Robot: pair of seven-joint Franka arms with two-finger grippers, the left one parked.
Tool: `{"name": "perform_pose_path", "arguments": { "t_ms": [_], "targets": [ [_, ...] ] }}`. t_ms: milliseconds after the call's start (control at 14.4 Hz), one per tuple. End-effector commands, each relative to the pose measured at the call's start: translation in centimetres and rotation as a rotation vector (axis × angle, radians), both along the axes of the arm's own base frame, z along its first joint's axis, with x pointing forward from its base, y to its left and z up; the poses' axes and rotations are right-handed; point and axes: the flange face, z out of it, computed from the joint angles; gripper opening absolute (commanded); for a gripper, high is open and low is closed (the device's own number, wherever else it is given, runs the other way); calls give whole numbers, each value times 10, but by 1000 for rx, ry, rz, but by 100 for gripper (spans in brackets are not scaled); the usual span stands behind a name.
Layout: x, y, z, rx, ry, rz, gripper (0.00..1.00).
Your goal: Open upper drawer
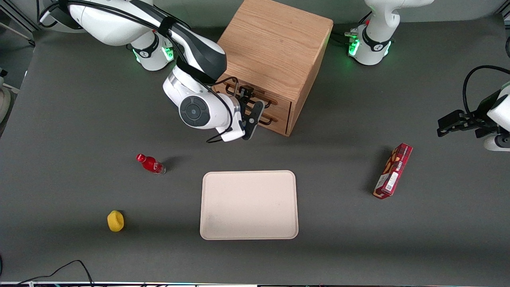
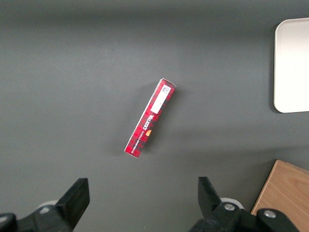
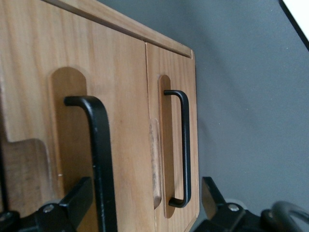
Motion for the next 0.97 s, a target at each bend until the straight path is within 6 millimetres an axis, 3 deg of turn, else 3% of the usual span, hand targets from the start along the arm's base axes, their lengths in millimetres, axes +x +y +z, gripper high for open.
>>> {"name": "perform_pose_path", "arguments": {
  "t_ms": [0,901],
  "targets": [
    [10,-7,-12,20,-33,48,100],
    [107,-67,-9,9,-35,-10,100]
  ]
}}
